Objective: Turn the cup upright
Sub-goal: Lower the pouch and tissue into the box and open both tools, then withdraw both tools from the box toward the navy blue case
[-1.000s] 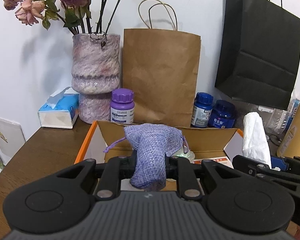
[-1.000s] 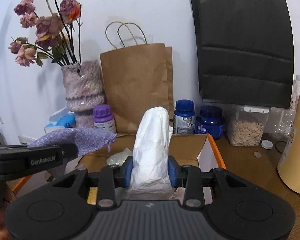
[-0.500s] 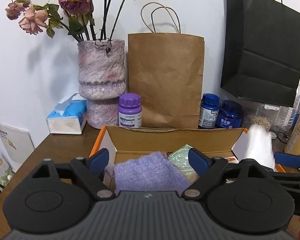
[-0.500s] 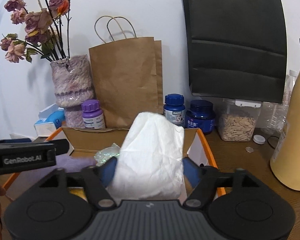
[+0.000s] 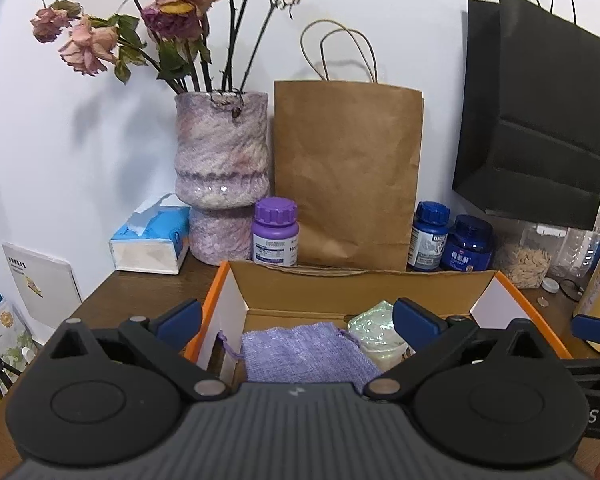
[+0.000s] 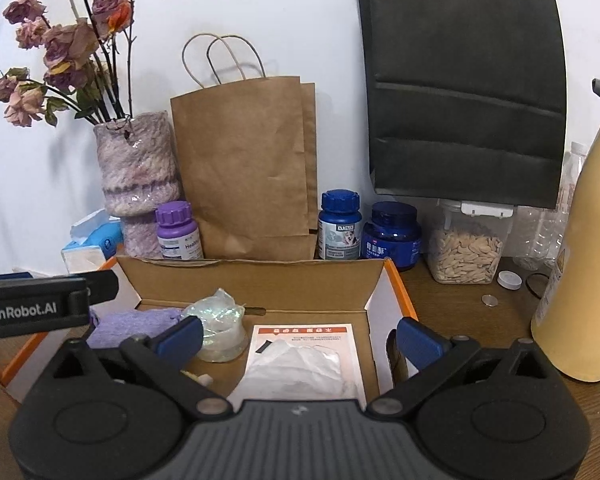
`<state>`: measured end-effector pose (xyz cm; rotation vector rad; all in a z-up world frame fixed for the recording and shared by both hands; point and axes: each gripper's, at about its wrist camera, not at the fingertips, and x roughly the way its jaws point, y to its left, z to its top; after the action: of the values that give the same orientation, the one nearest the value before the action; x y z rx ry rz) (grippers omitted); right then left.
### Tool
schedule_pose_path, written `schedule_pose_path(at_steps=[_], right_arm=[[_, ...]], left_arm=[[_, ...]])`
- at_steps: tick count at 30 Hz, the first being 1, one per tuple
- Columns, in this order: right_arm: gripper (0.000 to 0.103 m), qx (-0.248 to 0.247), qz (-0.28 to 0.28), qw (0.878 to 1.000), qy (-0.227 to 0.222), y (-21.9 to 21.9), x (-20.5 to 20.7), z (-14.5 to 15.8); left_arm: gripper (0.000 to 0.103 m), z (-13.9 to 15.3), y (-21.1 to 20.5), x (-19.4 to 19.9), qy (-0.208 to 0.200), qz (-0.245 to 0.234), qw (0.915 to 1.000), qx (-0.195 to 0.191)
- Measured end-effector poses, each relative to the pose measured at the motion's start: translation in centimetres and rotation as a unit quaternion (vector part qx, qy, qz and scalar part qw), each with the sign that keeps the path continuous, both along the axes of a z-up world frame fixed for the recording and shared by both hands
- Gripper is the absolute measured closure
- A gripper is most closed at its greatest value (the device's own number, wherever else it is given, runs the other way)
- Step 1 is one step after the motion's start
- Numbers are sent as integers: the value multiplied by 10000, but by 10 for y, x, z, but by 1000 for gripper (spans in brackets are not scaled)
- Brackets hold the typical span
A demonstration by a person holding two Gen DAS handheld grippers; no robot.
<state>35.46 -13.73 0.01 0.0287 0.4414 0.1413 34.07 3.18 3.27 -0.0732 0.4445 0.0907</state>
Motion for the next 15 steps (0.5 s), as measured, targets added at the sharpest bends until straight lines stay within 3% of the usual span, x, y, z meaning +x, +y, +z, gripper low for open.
schedule_pose_path(at_steps=[15], right_arm=[[0,-164,103,9996,-194,0,-35,10]], left_arm=[[0,14,7,-53,-148,35,9998,-131]])
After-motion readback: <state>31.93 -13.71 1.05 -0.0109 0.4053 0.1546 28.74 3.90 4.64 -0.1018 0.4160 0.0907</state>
